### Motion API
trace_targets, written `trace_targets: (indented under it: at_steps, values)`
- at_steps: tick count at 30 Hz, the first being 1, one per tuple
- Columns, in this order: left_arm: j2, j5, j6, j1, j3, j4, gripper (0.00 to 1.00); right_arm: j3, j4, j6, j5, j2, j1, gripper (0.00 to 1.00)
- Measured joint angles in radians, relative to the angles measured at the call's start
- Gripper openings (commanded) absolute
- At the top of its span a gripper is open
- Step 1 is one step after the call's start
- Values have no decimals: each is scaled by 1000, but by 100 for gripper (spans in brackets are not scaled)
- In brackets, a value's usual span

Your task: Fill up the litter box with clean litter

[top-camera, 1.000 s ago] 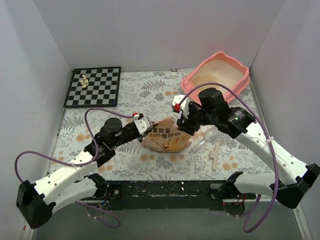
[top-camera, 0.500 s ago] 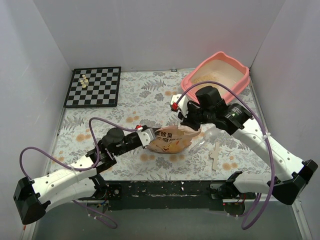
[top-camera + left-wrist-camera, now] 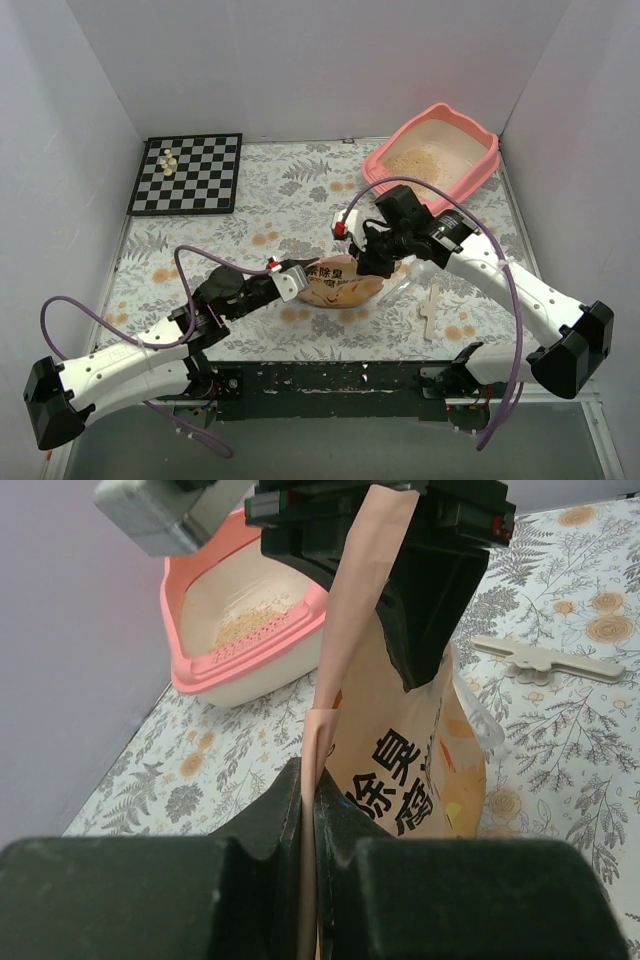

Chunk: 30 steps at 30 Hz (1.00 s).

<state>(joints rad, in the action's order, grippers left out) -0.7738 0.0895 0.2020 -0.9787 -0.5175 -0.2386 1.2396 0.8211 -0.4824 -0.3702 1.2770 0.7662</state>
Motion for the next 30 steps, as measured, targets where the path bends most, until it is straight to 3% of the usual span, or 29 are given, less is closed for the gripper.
trace_targets:
  at_steps: [10,14,17,18,30]
  values:
    - [30,-1,2,-9,20,-2,0,-31,-5,-17,-85,77,-1,3]
    - [30,-1,4,-11,23,-6,0,-60,-28,-6,-88,87,-1,45]
    - [30,-2,3,-13,29,-8,10,-79,-59,24,-63,119,-1,75]
    - [30,0,2,-14,29,-4,11,-84,-88,34,-49,134,-1,79]
    - [-54,-11,-8,-16,-8,5,12,-141,-222,105,45,86,0,83]
